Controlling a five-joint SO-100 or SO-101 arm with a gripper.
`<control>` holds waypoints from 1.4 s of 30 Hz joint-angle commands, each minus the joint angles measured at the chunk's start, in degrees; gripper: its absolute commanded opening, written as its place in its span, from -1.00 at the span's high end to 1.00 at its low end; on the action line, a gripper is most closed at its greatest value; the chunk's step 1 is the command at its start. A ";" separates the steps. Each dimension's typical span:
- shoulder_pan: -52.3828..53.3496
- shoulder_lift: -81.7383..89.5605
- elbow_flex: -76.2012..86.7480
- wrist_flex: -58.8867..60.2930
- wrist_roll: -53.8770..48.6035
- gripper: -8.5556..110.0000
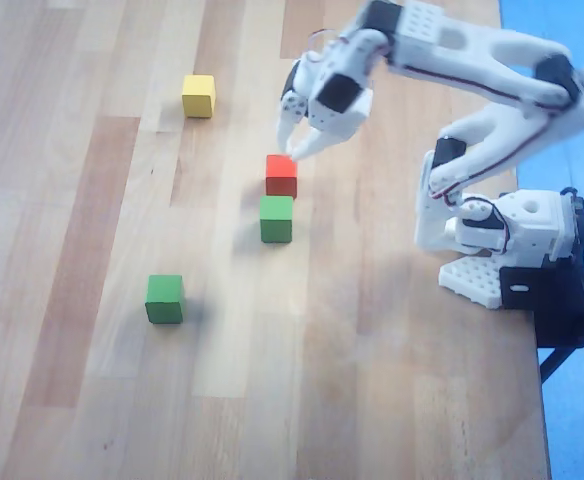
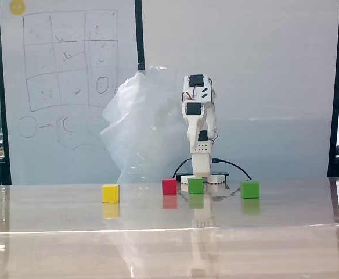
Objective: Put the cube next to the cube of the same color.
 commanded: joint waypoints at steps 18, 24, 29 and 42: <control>-0.53 -25.05 -16.00 10.72 -12.39 0.30; -0.44 -32.43 -19.34 7.82 -13.01 0.34; -0.44 -38.58 -22.24 6.15 -12.48 0.35; 0.00 -47.02 -22.24 2.64 -12.13 0.36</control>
